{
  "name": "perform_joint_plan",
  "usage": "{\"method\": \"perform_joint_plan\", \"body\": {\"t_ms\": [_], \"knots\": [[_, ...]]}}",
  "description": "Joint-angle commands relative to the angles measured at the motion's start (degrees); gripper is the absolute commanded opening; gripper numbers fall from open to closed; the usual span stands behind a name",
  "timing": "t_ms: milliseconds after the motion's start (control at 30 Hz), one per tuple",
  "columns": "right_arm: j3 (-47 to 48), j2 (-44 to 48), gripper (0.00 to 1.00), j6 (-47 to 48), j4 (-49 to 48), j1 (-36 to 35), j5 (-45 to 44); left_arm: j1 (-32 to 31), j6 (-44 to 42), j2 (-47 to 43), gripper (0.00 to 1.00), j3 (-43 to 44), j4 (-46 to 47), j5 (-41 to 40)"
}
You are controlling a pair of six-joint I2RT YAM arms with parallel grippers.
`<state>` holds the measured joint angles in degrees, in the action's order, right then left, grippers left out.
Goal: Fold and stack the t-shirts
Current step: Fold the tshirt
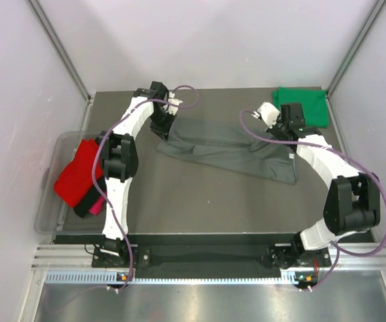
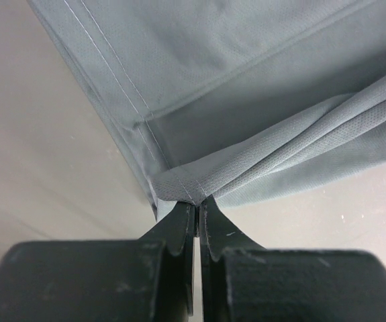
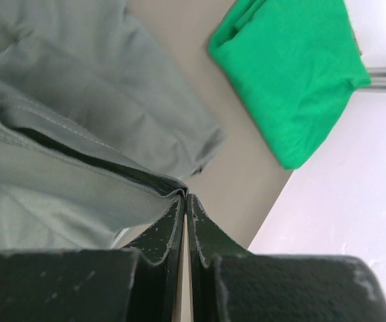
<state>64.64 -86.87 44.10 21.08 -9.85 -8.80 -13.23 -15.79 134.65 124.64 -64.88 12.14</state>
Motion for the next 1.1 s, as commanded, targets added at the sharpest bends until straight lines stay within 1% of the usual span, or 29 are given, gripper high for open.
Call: {"method": "perform_joint_plan", "body": {"t_ms": [0, 167, 600, 633, 667, 700, 733, 767, 800, 833, 900, 967, 1000, 1067], "knots": [[4.34, -2.51, 0.00, -1.12, -5.17, 1.32, -0.61, 0.14, 0.94, 0.61, 0.00, 3.24, 0.90, -1.06], [6.63, -6.55, 0.00, -1.64, -5.44, 1.67, -0.52, 0.14, 1.20, 1.75, 0.00, 4.91, 1.60, -1.51], [10.23, -11.12, 0.00, -3.40, -7.28, 2.38, -0.52, 0.31, 2.26, 2.99, 0.00, 7.28, 2.66, -3.79], [10.50, -11.39, 0.00, -3.66, -7.28, 2.46, -0.52, 0.23, 2.60, 2.90, 0.02, 7.28, 2.92, -5.27], [10.85, -11.74, 0.00, -4.19, -7.46, 2.38, -0.52, 0.23, 4.17, 2.73, 0.08, 7.11, 3.88, -6.68], [11.47, -11.83, 0.02, -5.76, -7.54, 2.46, -0.78, 0.23, 4.80, 1.85, 0.27, 7.11, 4.32, -8.61], [11.73, -11.74, 0.08, -6.56, -7.46, 2.46, -0.96, 0.14, 4.98, 1.24, 0.33, 6.76, 4.67, -10.80], [11.74, -11.05, 0.21, -7.44, -7.11, 2.46, -1.13, 0.14, 5.59, 0.53, 0.36, 6.67, 5.11, -11.61], [11.47, -10.34, 0.23, -8.75, -7.28, 2.38, -1.13, 0.14, 5.86, -1.04, 0.37, 6.41, 5.38, -13.53], [10.86, -9.29, 0.24, -9.11, -7.54, 2.46, -1.22, 0.14, 5.95, -2.10, 0.37, 5.54, 5.55, -13.98], [8.67, -5.87, 0.29, -9.81, -8.51, 2.38, -1.14, 0.14, 6.65, -5.78, 0.37, 4.04, 6.43, -13.99], [7.35, -2.71, 0.33, -10.26, -8.25, 2.38, -0.44, 0.05, 6.65, -8.25, 0.38, 0.44, 7.66, -11.02], [6.30, -1.91, 0.34, -10.78, -7.90, 2.29, 0.00, -0.04, 6.13, -10.18, 0.38, -0.88, 8.88, -9.43], [5.41, -0.59, 0.33, -11.22, -5.62, 2.37, 2.28, -0.21, 5.25, -10.90, 0.37, -3.52, 9.16, -5.58]]}}
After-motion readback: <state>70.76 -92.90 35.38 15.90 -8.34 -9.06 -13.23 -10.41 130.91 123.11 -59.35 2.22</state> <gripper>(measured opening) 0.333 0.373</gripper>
